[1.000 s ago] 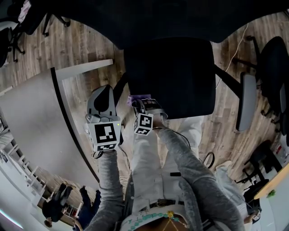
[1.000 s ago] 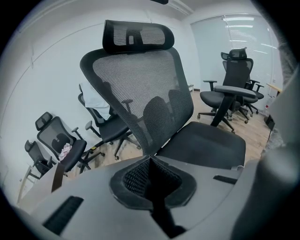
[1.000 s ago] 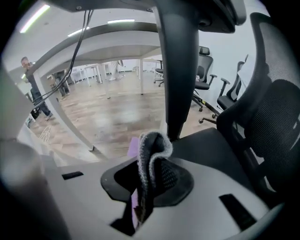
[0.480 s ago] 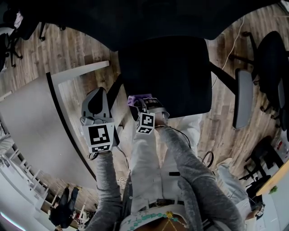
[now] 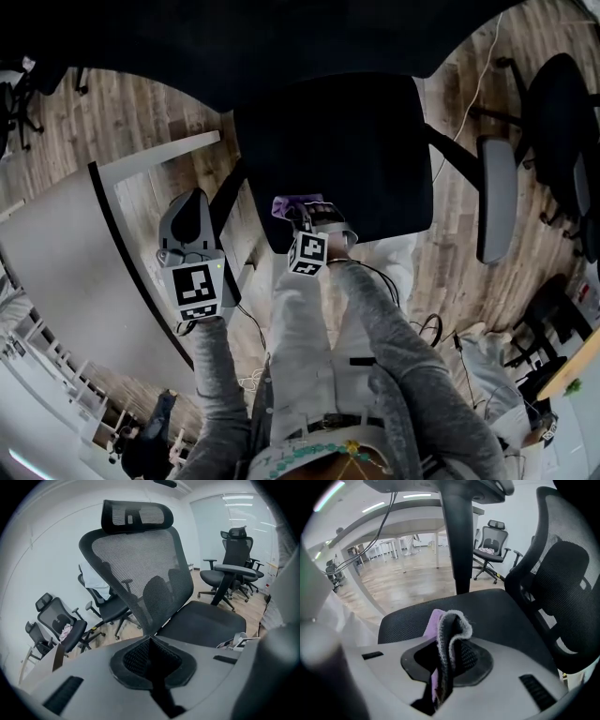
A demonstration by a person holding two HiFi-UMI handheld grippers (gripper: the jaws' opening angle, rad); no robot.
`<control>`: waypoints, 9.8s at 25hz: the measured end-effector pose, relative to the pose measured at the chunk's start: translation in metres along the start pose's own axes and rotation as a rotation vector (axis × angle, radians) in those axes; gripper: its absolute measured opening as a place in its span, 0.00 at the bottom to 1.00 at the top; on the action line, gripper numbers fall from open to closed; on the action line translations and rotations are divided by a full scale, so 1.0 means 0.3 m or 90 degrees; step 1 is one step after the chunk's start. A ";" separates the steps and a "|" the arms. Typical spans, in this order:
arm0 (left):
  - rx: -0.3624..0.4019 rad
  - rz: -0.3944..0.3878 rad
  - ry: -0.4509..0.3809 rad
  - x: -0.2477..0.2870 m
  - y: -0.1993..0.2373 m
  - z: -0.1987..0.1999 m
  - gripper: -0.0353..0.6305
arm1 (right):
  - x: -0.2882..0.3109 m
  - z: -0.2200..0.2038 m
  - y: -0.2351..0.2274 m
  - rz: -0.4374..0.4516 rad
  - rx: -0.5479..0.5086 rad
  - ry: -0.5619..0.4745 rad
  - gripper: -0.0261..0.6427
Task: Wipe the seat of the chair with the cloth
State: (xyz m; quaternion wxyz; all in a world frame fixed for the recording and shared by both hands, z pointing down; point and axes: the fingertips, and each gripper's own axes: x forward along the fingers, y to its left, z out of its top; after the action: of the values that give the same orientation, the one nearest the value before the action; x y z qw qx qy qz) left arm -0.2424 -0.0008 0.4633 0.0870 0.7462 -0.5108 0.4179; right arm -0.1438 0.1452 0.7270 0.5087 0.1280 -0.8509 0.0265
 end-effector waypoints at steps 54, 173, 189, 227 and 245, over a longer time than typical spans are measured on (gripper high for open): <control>0.042 0.006 0.037 0.024 -0.016 -0.001 0.05 | -0.139 -0.362 -0.153 -0.038 0.016 0.093 0.11; 0.142 -0.041 0.082 0.070 -0.102 -0.008 0.05 | -0.087 0.117 0.300 0.148 0.081 -0.097 0.11; 0.152 -0.045 0.084 0.072 -0.102 -0.020 0.05 | -0.056 0.042 0.325 0.136 -0.089 -0.083 0.11; 0.174 -0.027 0.102 0.085 -0.091 -0.040 0.05 | -0.098 -0.194 0.264 0.152 -0.136 -0.006 0.11; 0.183 -0.028 0.102 0.078 -0.096 -0.031 0.05 | -0.115 -0.203 0.260 0.188 -0.163 0.029 0.11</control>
State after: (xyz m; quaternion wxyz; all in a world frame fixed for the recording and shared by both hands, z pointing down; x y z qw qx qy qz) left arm -0.2202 0.0016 0.4944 0.0294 0.7263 -0.4207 0.5428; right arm -0.0950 0.2378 0.7327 0.5305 -0.0643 -0.8452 -0.0049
